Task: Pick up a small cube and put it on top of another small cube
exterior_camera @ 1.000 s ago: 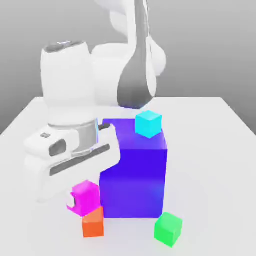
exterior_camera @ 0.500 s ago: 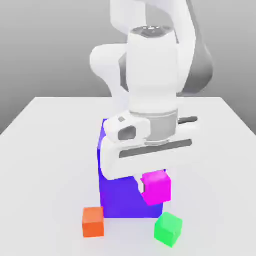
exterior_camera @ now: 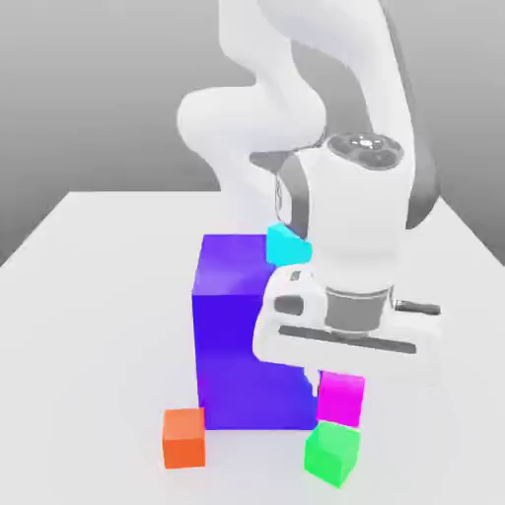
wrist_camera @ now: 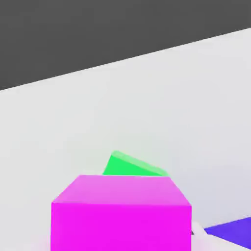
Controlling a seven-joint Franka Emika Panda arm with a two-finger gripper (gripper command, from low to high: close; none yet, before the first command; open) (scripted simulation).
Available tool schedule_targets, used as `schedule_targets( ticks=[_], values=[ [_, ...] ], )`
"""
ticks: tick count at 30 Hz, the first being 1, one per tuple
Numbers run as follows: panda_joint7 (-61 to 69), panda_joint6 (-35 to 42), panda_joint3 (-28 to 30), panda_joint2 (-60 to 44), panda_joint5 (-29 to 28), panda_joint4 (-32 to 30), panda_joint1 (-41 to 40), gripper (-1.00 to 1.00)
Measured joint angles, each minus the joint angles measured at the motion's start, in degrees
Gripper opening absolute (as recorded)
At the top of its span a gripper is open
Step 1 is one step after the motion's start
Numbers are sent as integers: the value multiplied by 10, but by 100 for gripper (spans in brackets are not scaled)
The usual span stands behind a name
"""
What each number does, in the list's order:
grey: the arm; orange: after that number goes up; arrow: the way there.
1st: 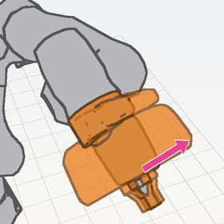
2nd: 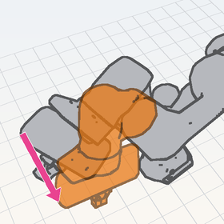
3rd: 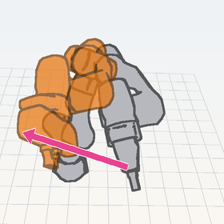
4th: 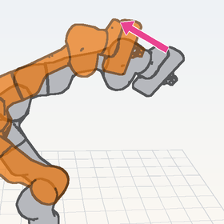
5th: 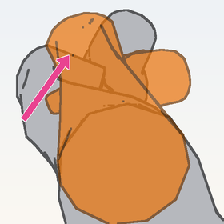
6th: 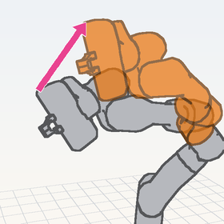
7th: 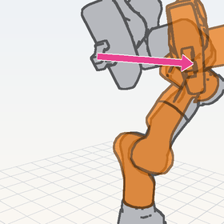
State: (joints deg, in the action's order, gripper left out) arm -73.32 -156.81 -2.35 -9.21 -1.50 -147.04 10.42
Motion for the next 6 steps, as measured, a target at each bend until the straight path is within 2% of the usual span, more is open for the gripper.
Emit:
schedule_targets(
  ticks=[3,4,6],
  values=[
    [-1,-32,2,-36,-1,1,0,-100],
    [-1,-38,2,-44,-1,2,0,100],
    [-1,-38,2,-44,-1,1,0,100]
  ],
)
